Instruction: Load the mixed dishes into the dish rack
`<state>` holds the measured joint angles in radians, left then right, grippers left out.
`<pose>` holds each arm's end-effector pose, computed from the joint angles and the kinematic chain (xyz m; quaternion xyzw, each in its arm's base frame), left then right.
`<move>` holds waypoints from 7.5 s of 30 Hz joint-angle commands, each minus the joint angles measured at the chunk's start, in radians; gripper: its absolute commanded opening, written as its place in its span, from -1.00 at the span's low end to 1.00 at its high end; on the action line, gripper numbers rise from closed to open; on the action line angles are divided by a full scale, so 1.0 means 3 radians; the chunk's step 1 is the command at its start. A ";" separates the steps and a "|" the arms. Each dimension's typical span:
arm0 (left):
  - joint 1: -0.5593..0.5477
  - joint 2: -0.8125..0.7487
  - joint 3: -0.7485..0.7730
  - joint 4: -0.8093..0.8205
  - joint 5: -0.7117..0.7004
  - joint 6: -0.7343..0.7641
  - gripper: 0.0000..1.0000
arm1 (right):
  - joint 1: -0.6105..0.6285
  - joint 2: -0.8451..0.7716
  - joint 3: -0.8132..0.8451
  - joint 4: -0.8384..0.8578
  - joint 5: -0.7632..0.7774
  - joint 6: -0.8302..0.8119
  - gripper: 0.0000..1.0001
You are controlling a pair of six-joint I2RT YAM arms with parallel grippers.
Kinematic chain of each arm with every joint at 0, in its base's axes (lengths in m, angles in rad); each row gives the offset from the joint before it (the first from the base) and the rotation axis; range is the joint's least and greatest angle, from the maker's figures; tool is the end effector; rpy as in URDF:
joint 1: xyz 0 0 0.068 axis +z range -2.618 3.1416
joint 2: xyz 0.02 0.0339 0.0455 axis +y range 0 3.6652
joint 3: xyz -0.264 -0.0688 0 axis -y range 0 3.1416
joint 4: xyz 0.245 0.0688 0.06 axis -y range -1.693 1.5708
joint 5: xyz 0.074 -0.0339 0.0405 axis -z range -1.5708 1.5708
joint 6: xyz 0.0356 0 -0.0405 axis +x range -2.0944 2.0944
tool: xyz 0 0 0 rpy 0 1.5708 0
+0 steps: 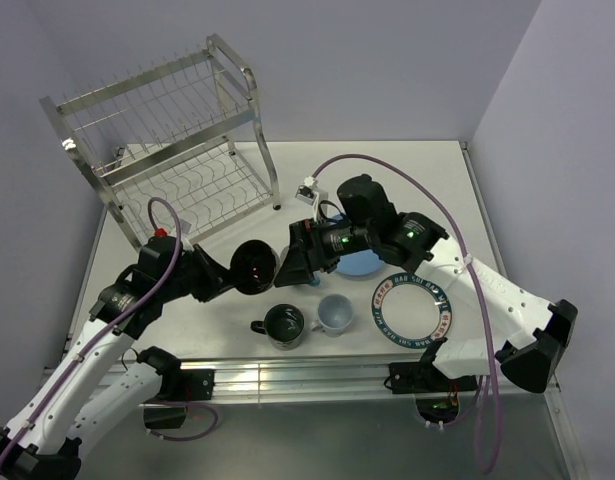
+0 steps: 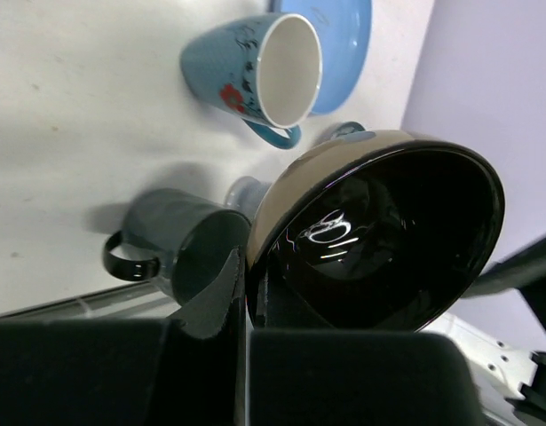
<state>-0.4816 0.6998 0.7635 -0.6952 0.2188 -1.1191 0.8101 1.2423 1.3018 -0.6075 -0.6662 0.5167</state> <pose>0.1263 -0.0747 0.2948 -0.2309 0.8572 -0.3906 0.2434 0.1653 0.2056 0.3847 -0.2788 0.7919 0.5095 0.1888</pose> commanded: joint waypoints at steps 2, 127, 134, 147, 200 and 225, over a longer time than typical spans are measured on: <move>-0.0010 -0.0098 0.0012 0.0599 0.0370 -0.0243 -1.00 | 0.0097 0.0098 -0.0059 0.0480 0.0134 0.0139 0.99; -0.0010 -0.0921 0.2037 -0.1057 -0.0259 0.1317 0.57 | 0.0164 0.4281 0.2640 0.4055 0.3244 -0.2269 -1.00; -0.0010 -0.1008 0.1934 -0.1011 -0.0233 0.1368 0.58 | 0.0030 0.4214 0.2528 0.4223 0.2896 -0.2525 -1.00; -0.0016 -0.0952 0.1837 -0.0945 -0.0187 0.1455 0.59 | 0.0051 0.3611 0.1726 0.4617 0.3115 -0.2801 -1.00; -0.0016 -0.1049 0.1668 -0.0894 -0.0356 0.1153 0.60 | -0.0138 0.3416 0.1331 0.4045 0.3095 -0.2500 -1.00; -0.0021 -0.1080 0.1576 -0.0868 -0.0407 0.1061 0.60 | -0.0062 0.3570 0.1479 0.3871 0.3438 -0.2807 -1.00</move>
<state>-0.4835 0.3866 1.2324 -0.9913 0.1074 -0.8021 0.8051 2.3142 1.6714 0.4919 0.3161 -0.3019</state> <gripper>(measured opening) 0.799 0.720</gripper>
